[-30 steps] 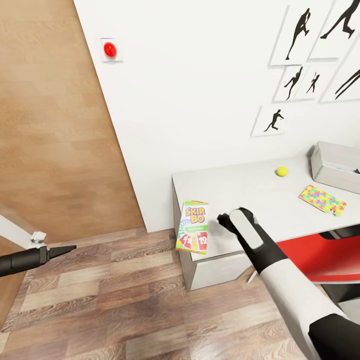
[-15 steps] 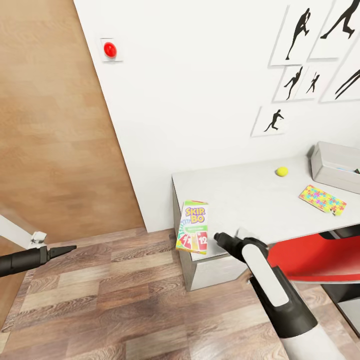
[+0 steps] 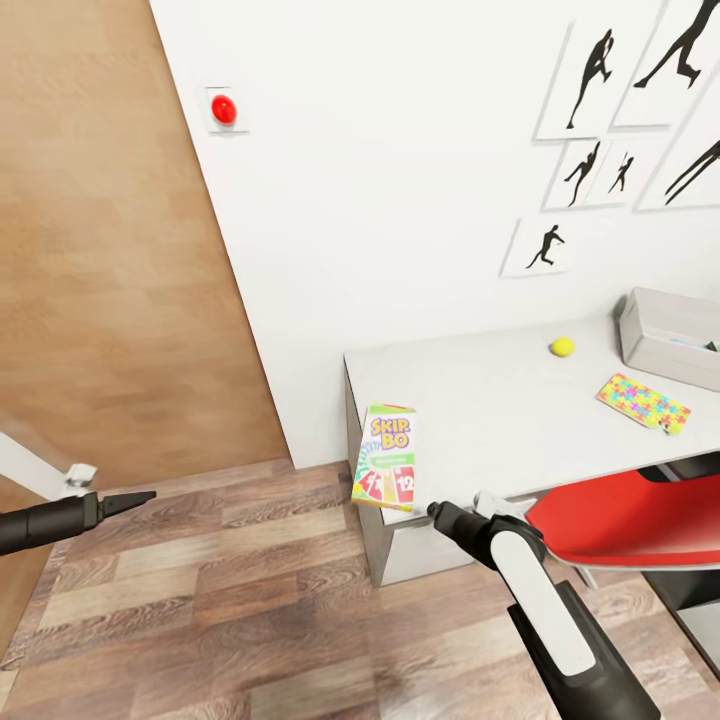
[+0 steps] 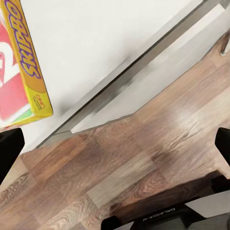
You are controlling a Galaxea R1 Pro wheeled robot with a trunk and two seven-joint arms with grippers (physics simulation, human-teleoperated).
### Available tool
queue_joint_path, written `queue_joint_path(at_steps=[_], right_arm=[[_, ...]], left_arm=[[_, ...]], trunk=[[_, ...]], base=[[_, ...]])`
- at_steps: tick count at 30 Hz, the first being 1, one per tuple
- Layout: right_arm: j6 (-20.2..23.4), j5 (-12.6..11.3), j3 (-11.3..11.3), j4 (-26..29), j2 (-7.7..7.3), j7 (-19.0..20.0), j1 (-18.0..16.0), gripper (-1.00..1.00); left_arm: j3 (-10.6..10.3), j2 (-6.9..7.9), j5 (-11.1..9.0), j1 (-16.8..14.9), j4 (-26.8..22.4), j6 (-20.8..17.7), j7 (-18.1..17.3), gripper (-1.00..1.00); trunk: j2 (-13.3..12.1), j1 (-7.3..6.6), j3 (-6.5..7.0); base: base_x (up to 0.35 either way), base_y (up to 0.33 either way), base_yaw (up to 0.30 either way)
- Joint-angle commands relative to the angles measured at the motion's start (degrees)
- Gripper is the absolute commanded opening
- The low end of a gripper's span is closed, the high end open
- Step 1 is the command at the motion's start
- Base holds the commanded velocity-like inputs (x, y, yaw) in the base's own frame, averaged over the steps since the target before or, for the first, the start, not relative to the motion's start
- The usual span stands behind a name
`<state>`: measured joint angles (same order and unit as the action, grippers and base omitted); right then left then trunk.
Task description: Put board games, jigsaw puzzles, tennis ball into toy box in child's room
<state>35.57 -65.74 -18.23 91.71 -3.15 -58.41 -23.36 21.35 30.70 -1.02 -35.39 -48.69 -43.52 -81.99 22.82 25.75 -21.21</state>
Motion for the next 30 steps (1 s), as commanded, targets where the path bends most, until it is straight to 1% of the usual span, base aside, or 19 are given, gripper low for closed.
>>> queue_joint_path(at_steps=[1,5,8,15,18,21,23,25,27,30], right_arm=[[0.3,-0.3,0.0,0.1,-0.05,-0.5,0.0,1.00],[0.9,-0.3,0.2,0.1,-0.13,-0.5,0.0,1.00],[3.0,-0.3,0.8,0.2,-0.22,-0.5,0.0,1.00],[4.8,-0.3,1.7,0.2,-0.27,-0.5,0.0,1.00],[4.9,-0.3,1.8,0.1,-0.28,-0.5,0.0,1.00],[5.0,-0.3,1.9,0.1,-0.28,-0.5,0.0,1.00],[4.9,-0.3,1.9,0.1,-0.27,-0.5,0.0,1.00],[4.9,-0.3,1.9,0.1,-0.28,-0.5,0.0,1.00],[4.9,-0.2,2.0,0.1,-0.28,-0.5,0.0,1.00],[4.9,-0.2,2.0,0.1,-0.28,-0.5,0.0,1.00]], left_arm=[[0.0,-0.18,0.0,0.0,0.0,-0.6,-0.2,1.00],[0.0,-0.52,0.0,0.0,0.0,-0.6,-0.2,1.00],[0.1,-0.56,0.0,0.0,0.0,-0.6,-0.2,1.00],[0.0,-0.68,-0.1,0.0,0.1,-0.7,-0.2,1.00],[0.0,-1.20,0.1,0.0,1.2,-0.2,0.5,1.00],[-0.1,-1.49,0.4,0.0,2.8,2.4,2.9,1.00],[-0.1,-1.64,0.4,0.0,3.3,3.4,4.2,1.00],[-0.1,-2.12,0.5,0.1,3.6,3.9,5.3,1.00],[-0.2,-3.43,0.6,0.1,3.7,4.2,6.7,1.00],[-0.4,-4.27,0.6,0.1,3.8,4.3,7.4,1.00]], trunk=[[0.1,0.04,0.00],[0.1,0.04,0.37],[0.1,0.04,0.66],[0.1,0.04,1.32],[0.1,0.04,1.60],[0.1,0.04,1.89],[0.1,0.04,2.08],[0.1,0.04,2.27],[0.1,0.04,2.45],[0.1,0.04,2.74]], base=[[0.000,0.000,0.000],[0.000,0.000,0.000],[0.000,0.000,0.000],[0.000,0.000,0.000],[0.000,0.000,0.000],[0.000,0.000,0.000],[0.000,0.000,0.000],[0.000,0.000,0.000],[0.000,0.000,0.000],[0.000,0.000,0.000]])
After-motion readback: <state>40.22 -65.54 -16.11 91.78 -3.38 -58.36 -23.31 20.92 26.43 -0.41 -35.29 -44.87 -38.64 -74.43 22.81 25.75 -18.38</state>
